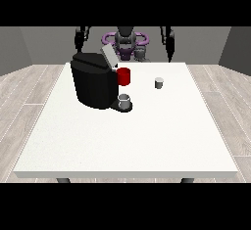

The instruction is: Insert the coffee pod into the coffee machine and close the lid

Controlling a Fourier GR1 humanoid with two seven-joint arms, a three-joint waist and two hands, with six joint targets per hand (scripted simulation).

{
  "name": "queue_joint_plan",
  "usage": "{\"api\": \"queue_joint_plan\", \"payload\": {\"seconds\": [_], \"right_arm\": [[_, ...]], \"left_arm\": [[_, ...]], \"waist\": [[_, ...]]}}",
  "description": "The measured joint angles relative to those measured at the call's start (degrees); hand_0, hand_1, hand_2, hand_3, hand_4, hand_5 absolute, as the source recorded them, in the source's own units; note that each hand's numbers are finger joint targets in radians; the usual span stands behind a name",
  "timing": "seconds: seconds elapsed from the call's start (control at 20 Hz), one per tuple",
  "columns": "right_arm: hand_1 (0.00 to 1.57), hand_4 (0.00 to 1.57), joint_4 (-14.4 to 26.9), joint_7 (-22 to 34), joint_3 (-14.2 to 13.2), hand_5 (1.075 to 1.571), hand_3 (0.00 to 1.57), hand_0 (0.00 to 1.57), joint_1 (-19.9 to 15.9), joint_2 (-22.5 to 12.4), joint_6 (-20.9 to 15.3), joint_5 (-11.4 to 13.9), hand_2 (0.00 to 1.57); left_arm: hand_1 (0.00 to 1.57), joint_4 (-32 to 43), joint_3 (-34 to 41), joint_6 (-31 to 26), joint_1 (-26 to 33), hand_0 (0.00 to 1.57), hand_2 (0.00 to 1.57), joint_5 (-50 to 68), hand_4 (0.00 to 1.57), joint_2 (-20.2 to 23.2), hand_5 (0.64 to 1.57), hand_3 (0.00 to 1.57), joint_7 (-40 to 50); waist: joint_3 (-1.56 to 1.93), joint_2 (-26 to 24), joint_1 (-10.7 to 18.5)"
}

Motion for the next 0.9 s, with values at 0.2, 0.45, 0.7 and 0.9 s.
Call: {"api": "queue_joint_plan", "payload": {"seconds": [0.2, 0.45, 0.7, 0.9], "right_arm": [[0.00, 0.13, 1.84, 0.03, -0.92, 1.571, 0.00, 0.00, -0.61, 0.42, -0.20, -0.19, 0.00], [0.00, 0.09, 3.15, -3.85, -3.96, 1.571, 0.00, 0.00, 1.72, 3.11, -3.54, -1.63, 0.00], [0.00, 0.22, 3.09, -6.38, -4.52, 1.571, 0.00, 0.00, 1.30, 4.85, -6.40, -2.24, 0.00], [0.00, 0.17, 2.14, -6.85, -3.79, 1.571, 0.00, 0.00, 0.39, 5.68, -6.97, -1.95, 0.00]], "left_arm": [[0.00, -0.15, -0.52, -1.24, -0.35, 0.00, 0.00, 0.68, 0.27, -1.29, 1.571, 0.00, -2.66], [0.00, -2.34, -0.92, -3.44, 2.10, 0.00, 0.00, 1.15, 0.31, -0.78, 1.571, 0.00, -6.56], [0.00, -2.15, -0.19, -3.80, -0.27, 0.00, 0.00, -2.32, 0.00, 2.40, 1.571, 0.00, -6.38], [0.00, 0.96, 2.39, -4.99, -4.68, 0.00, 0.00, -3.57, 0.00, 5.73, 1.571, 0.00, -4.24]], "waist": [[0.76, -0.26, 0.73], [1.11, -2.61, 0.86], [1.19, -1.89, -0.29], [1.21, -0.24, -2.09]]}}
